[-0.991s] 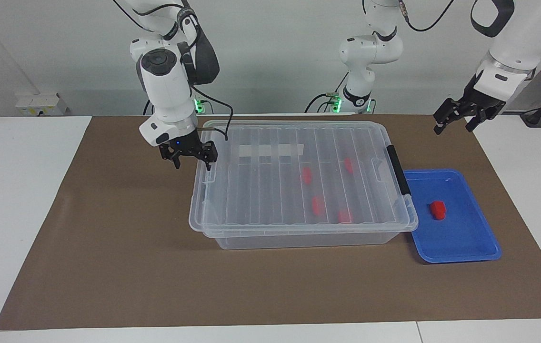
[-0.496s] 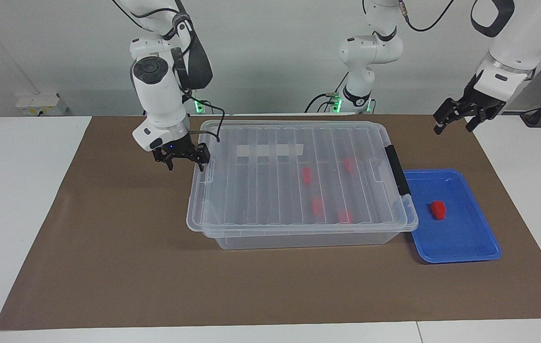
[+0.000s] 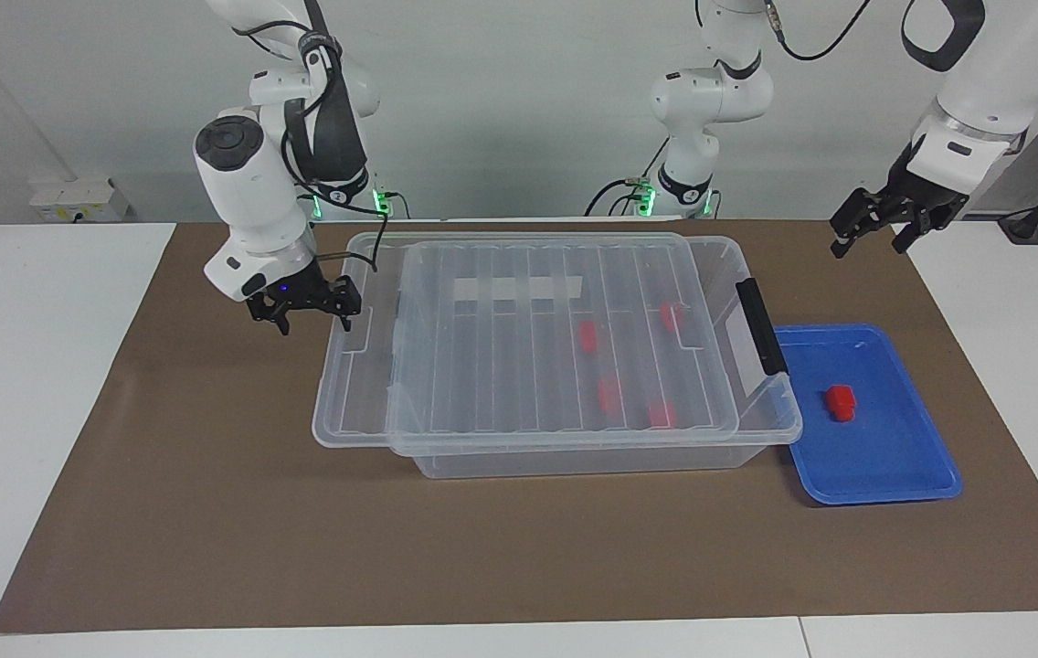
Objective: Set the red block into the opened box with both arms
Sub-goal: 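Slide the clear lid away from the blue tray with the right gripper, then grasp the red block in the blue tray with the left gripper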
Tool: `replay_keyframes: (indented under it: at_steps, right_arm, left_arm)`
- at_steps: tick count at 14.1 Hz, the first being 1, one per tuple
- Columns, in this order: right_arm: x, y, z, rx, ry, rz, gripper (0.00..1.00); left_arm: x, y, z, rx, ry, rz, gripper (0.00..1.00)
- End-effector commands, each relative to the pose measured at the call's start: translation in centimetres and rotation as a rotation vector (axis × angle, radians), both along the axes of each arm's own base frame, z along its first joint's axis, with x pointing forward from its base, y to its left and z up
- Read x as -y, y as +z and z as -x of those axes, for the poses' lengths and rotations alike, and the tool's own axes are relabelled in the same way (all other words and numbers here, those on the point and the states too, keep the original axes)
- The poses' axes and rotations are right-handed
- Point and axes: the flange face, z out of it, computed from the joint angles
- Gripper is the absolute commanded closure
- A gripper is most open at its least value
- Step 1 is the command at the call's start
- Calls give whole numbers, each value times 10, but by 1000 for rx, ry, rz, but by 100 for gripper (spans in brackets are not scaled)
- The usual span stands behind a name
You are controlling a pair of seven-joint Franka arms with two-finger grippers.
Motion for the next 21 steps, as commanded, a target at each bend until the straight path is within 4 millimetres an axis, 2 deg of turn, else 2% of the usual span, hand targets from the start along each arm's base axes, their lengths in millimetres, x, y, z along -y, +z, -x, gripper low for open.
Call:
replay_keyframes:
  at_steps: [1, 5, 7, 9, 10, 13, 16, 18, 20, 21]
  right_arm:
    - [24, 3, 8, -15, 39, 14, 0]
    - [56, 4, 7, -15, 73, 13, 0]
    - [69, 4, 8, -17, 90, 12, 0]
    - [81, 4, 8, -16, 103, 12, 0]
    - [85, 4, 8, -16, 111, 12, 0]
    - [96, 4, 9, -14, 119, 12, 0]
    - [98, 4, 9, -14, 116, 12, 0]
    - [106, 4, 10, -14, 102, 12, 0]
    - [108, 4, 10, -14, 100, 13, 0]
    - [109, 4, 9, -11, 98, 14, 0]
  left_arm:
    - [-4, 5, 1, 30, 3, -18, 0]
    - [-10, 6, -4, 71, 3, -32, 0]
    - [-22, 2, -5, 80, 23, -34, 0]
    - [-26, -15, -9, 91, 25, -35, 0]
    - [-34, -27, -11, 100, 35, -36, 0]
    - [-56, -88, -17, 119, 18, -45, 0]
    - [-61, -146, -30, 127, -49, -54, 0]
    - [-63, -176, -41, 145, -49, -59, 0]
    - [-64, -218, -41, 163, -78, -68, 0]
    - [-78, -246, -43, 155, -139, -77, 0]
